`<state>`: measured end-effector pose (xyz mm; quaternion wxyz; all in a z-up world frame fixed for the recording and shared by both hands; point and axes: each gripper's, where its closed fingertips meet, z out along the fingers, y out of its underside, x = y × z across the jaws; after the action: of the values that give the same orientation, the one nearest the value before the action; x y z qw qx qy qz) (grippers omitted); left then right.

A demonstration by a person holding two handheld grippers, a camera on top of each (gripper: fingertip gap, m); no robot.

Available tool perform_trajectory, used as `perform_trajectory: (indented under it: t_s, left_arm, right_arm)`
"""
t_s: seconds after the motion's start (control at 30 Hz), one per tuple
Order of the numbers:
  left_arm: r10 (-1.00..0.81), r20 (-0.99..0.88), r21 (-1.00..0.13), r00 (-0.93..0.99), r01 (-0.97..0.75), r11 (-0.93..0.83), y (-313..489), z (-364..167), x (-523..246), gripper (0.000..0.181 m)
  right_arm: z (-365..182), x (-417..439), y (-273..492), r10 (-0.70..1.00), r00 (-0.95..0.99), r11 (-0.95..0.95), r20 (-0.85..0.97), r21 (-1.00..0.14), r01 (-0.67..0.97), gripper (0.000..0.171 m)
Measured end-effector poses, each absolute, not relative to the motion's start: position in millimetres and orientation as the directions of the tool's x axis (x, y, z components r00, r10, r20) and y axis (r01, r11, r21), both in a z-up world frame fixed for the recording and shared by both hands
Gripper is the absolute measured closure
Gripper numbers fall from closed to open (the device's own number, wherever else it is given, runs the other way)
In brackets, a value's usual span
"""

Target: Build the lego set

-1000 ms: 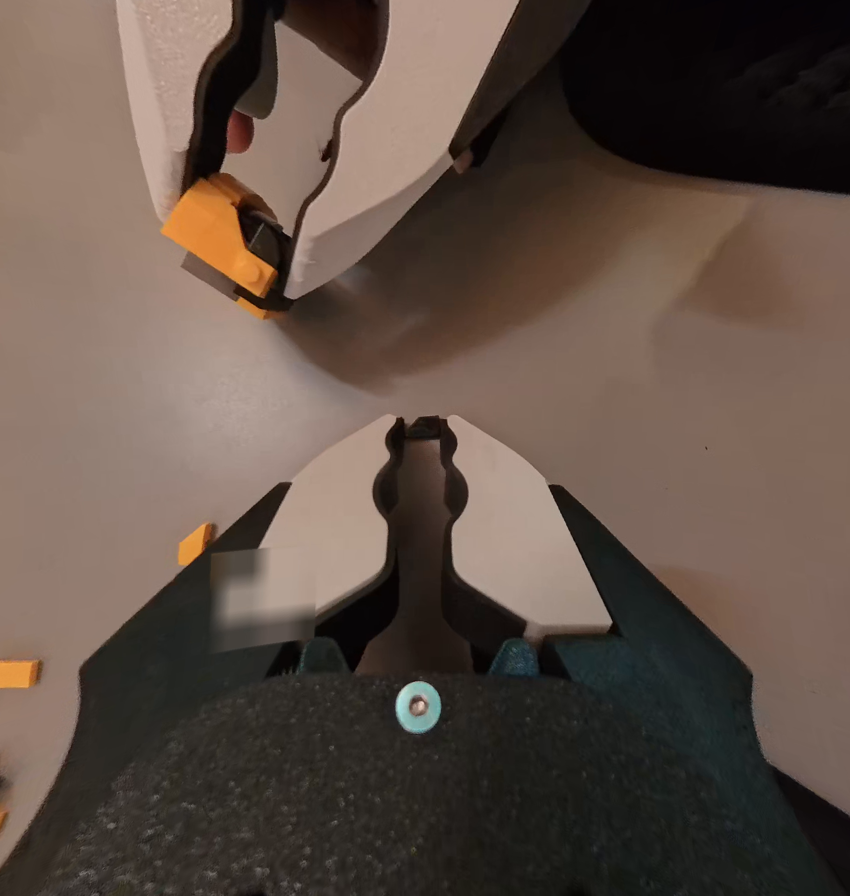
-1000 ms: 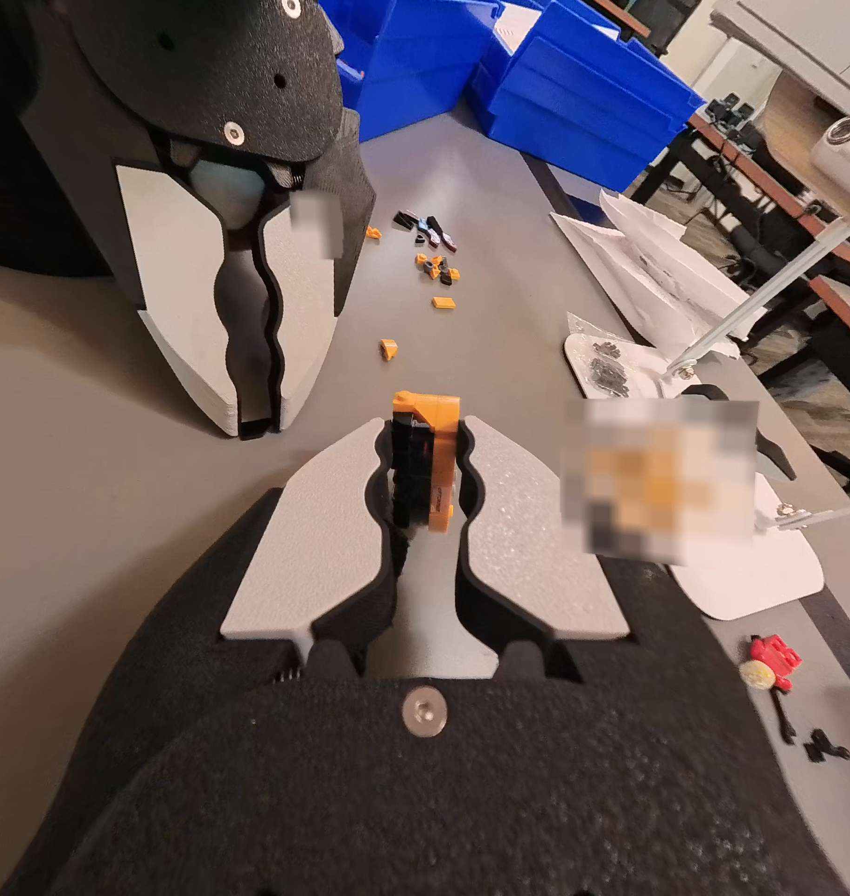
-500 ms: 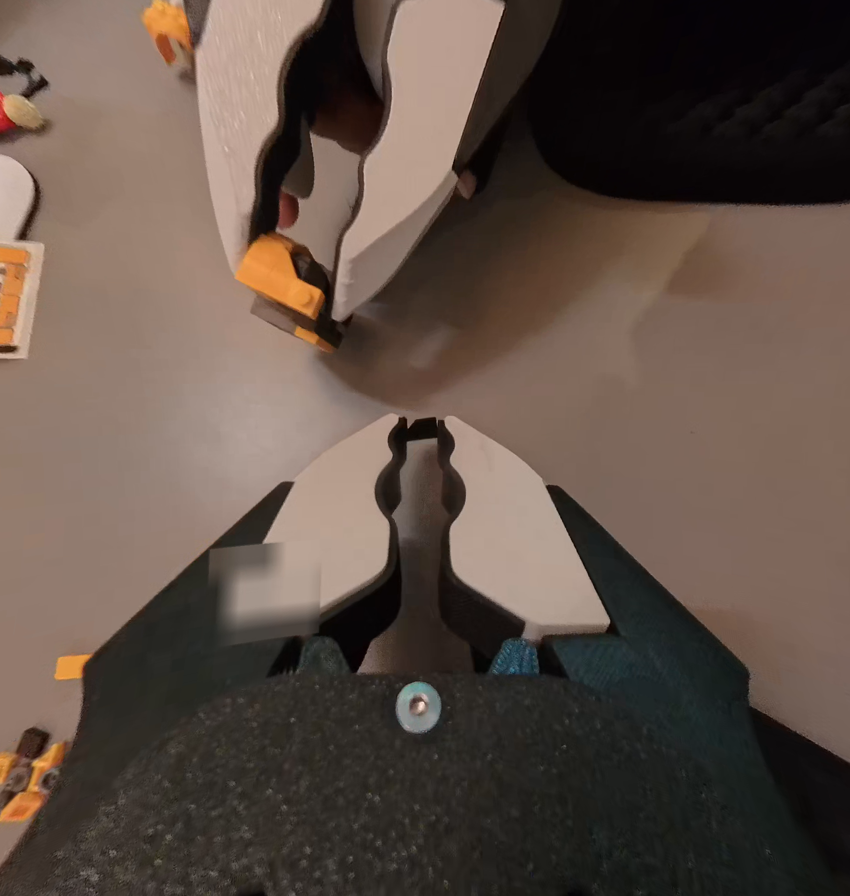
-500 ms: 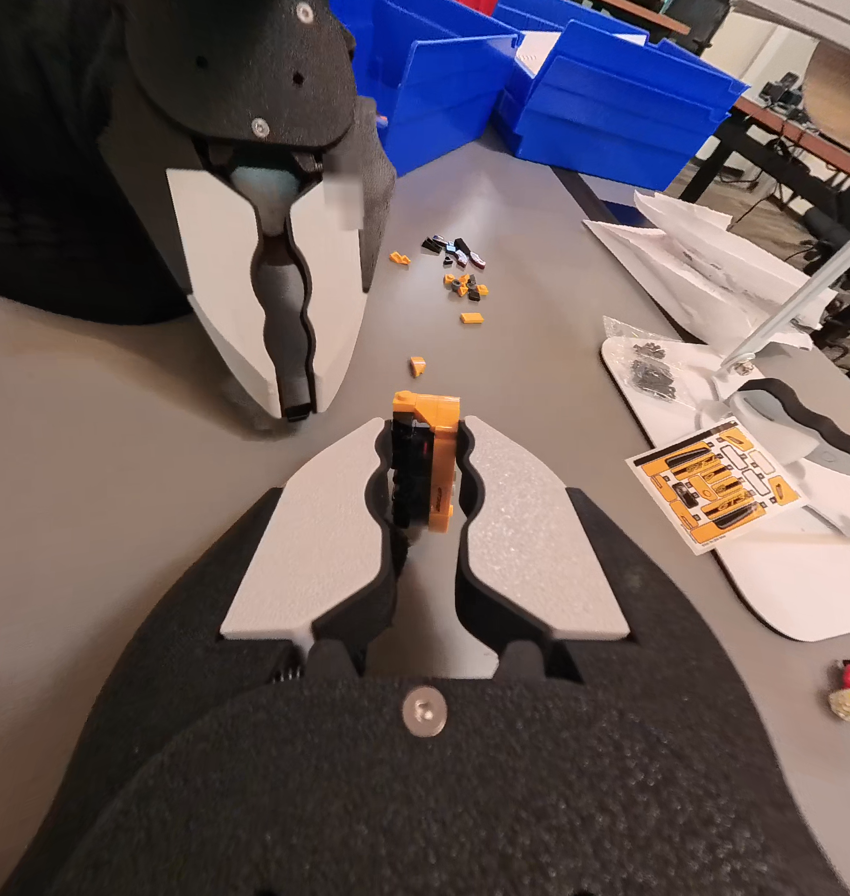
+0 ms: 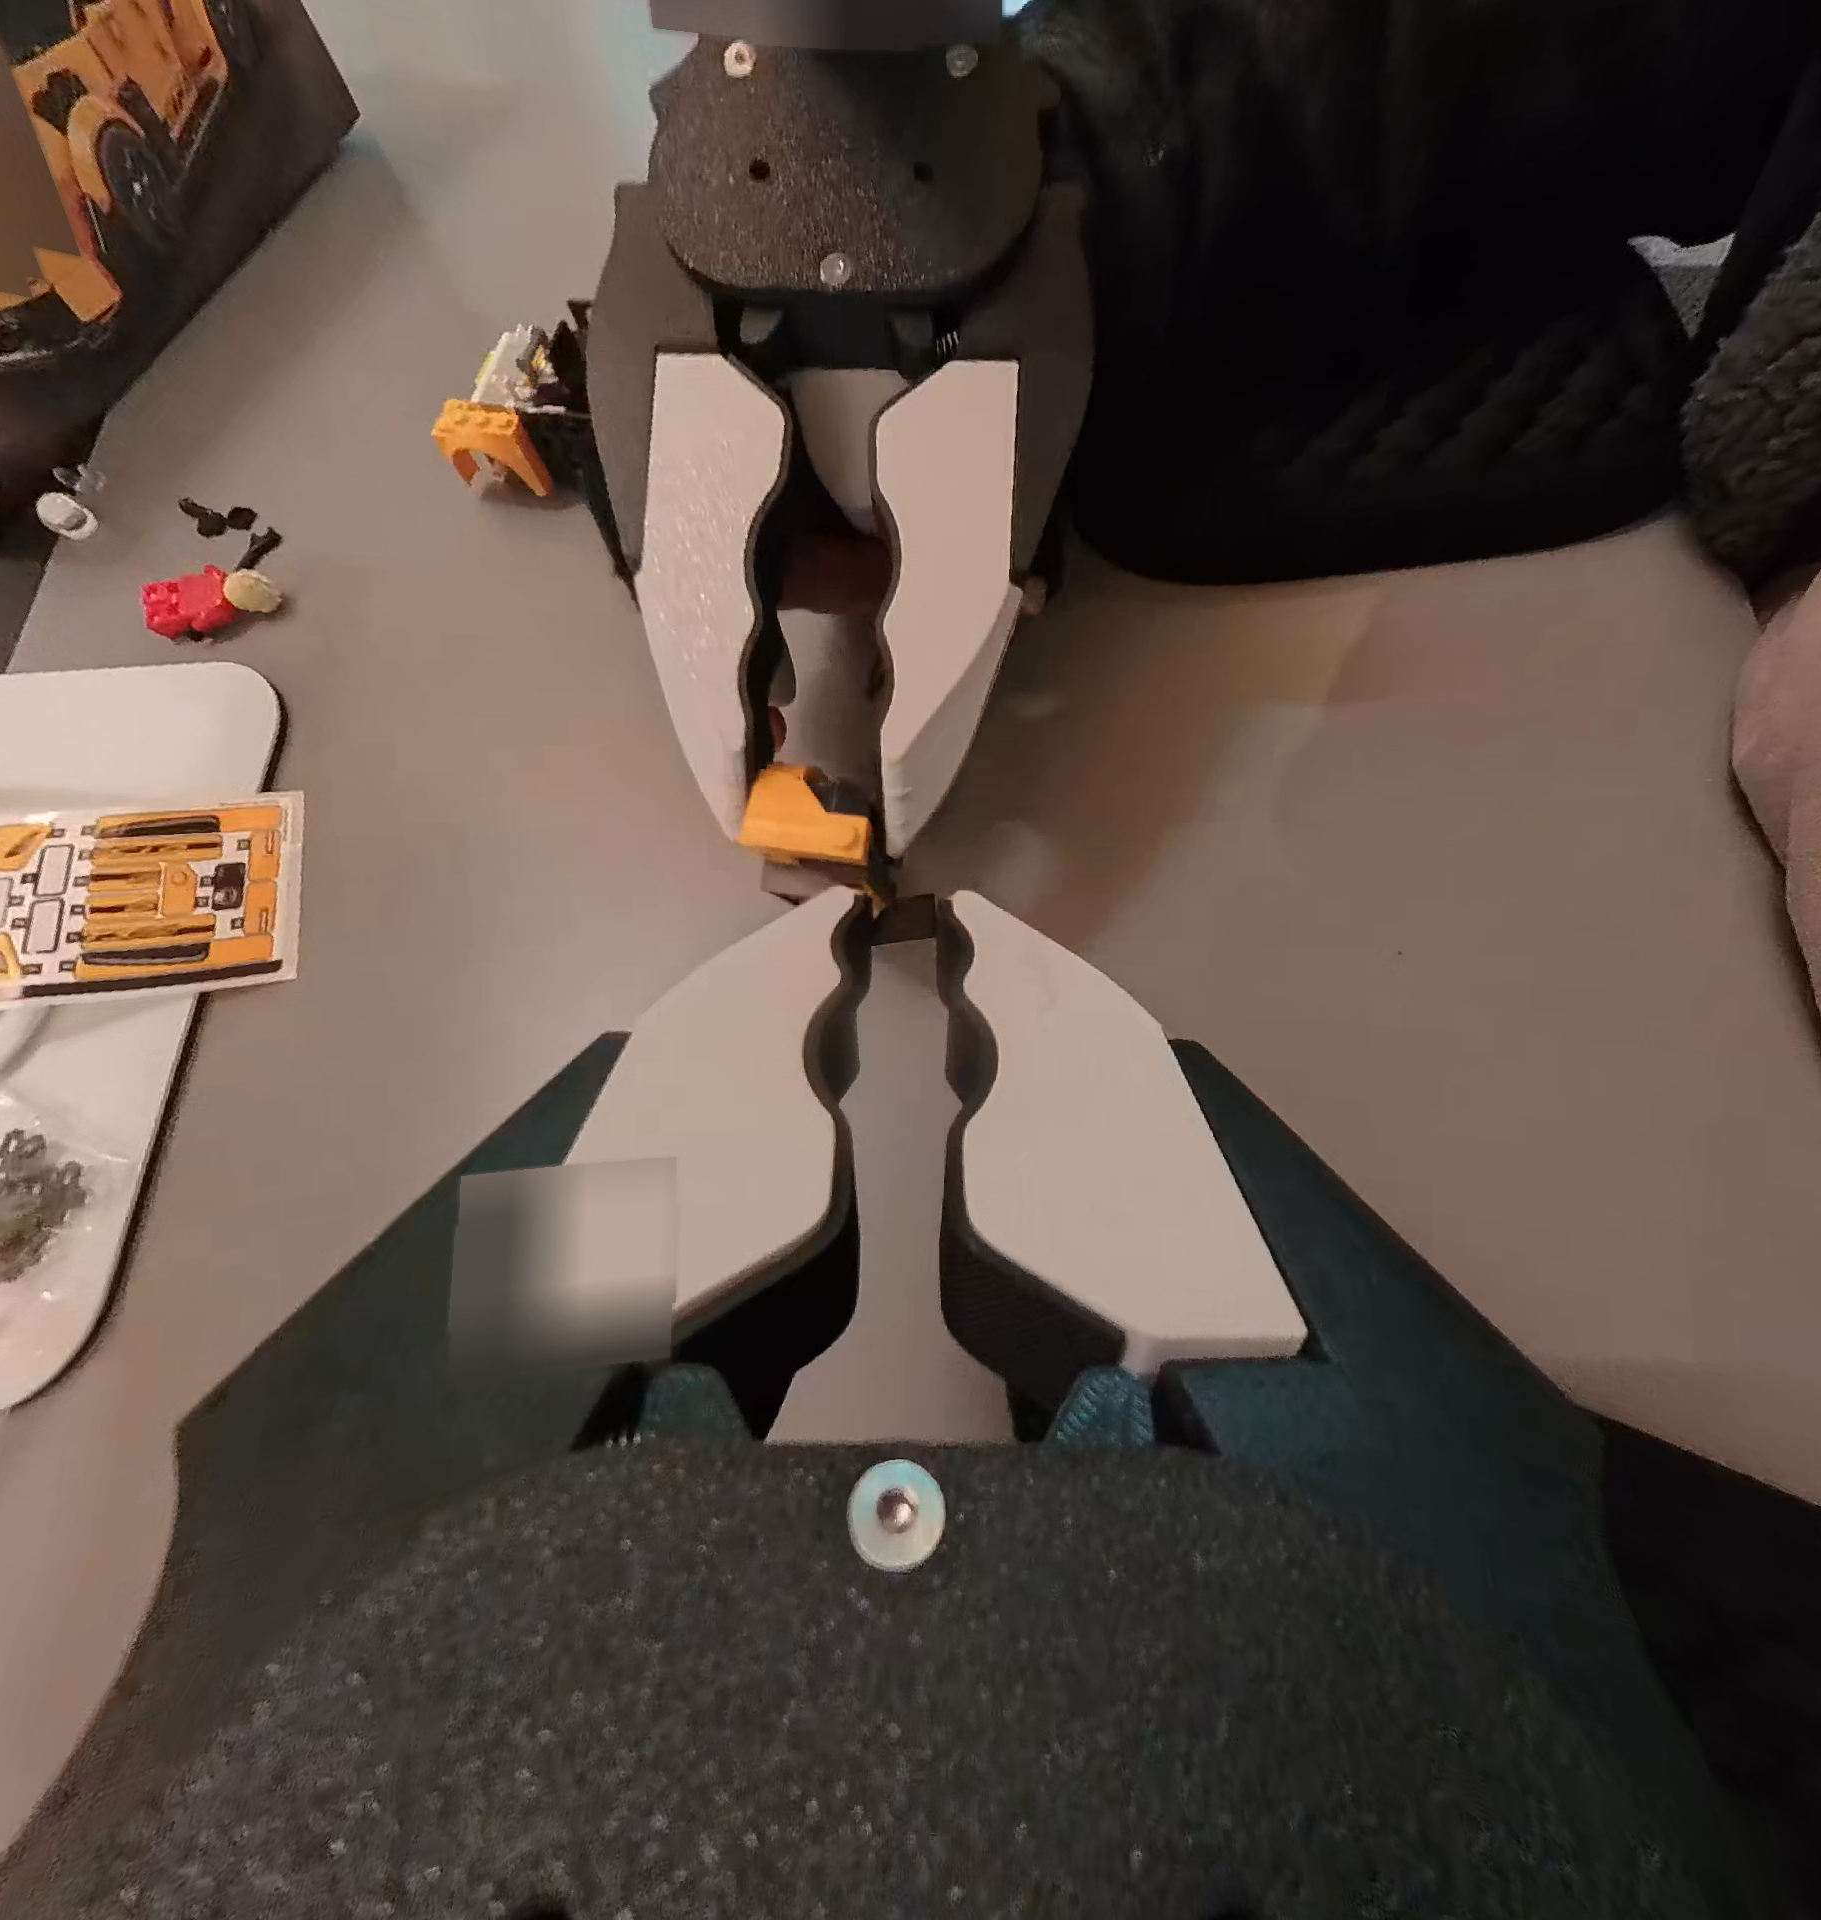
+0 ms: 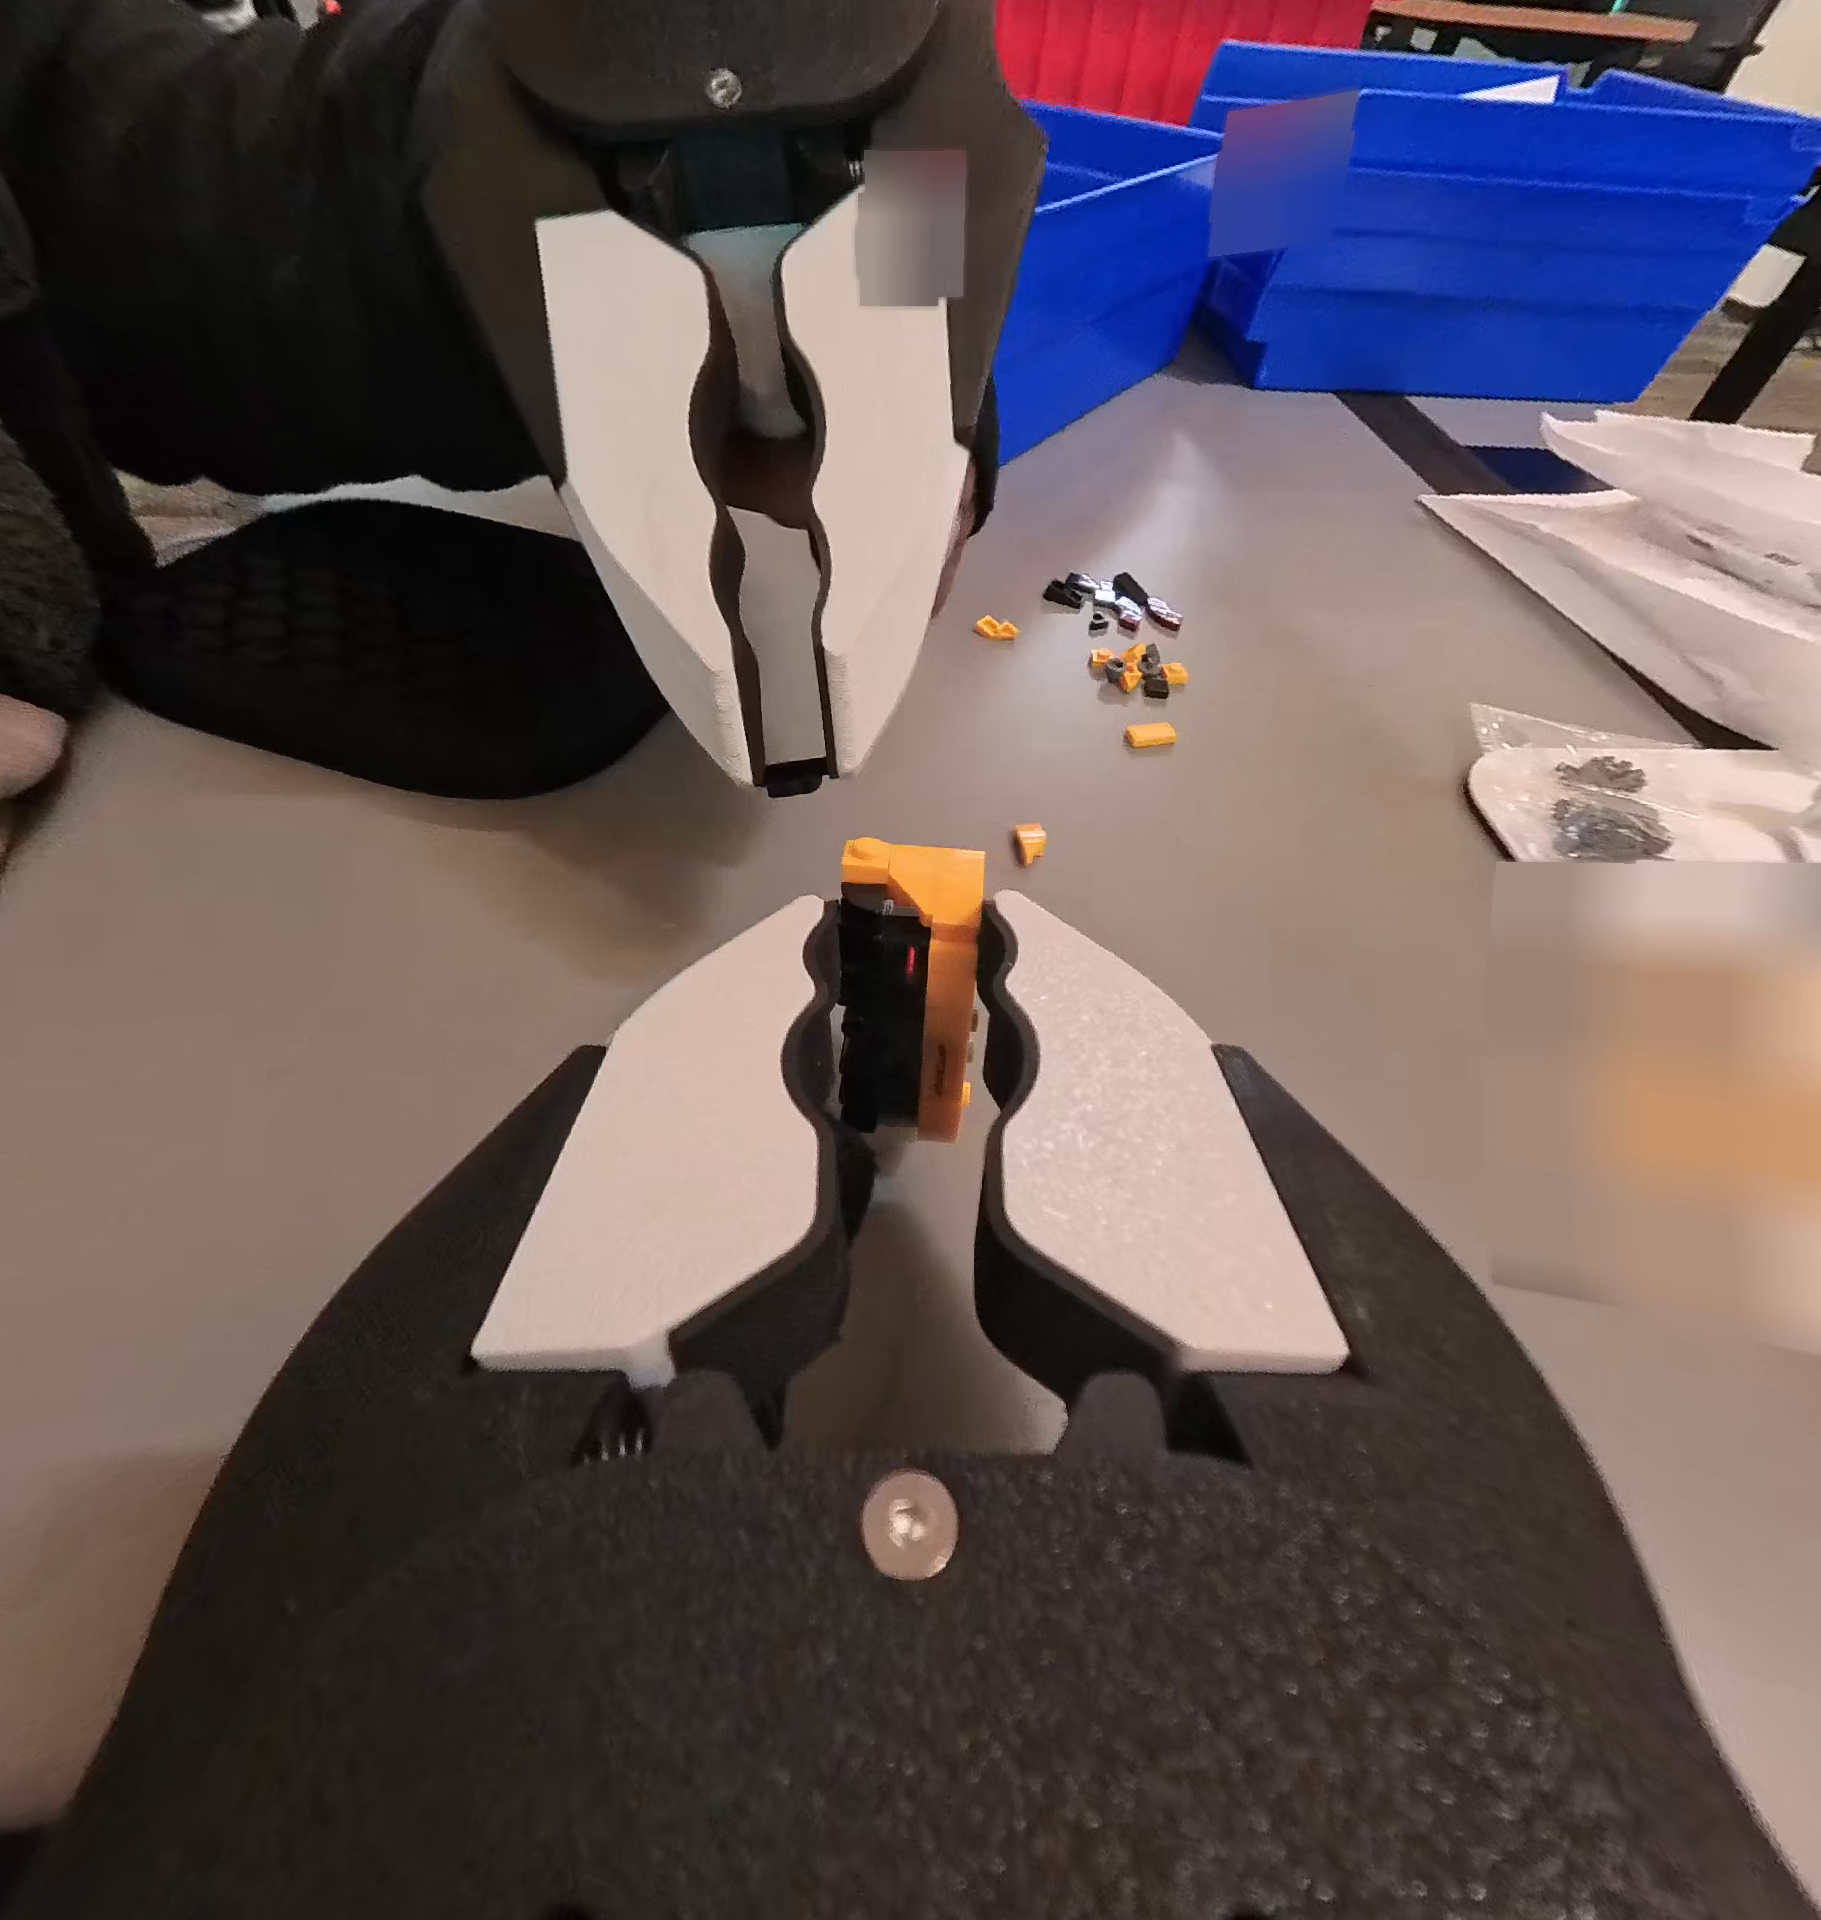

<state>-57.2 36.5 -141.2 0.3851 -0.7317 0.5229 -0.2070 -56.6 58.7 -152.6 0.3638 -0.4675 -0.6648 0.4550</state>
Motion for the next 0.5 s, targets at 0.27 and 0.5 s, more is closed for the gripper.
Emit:
perform_trajectory:
  t_s: [0.27, 0.5]
  left_arm:
    - [-0.955, -0.12, -0.743, 0.271, -0.663, -0.095, 36, -136, -47, 0.17]
    - [-0.967, -0.134, -0.704, 0.216, -0.707, -0.06, 35, -137, -43, 0.17]
  right_arm:
    - [-152, -55, 45, 0.931, -0.363, 0.143, 0.03, -0.947, 0.288, 0.146]
    - [-149, -54, 39, 0.92, -0.392, 0.129, 0.012, -0.953, 0.274, 0.146]
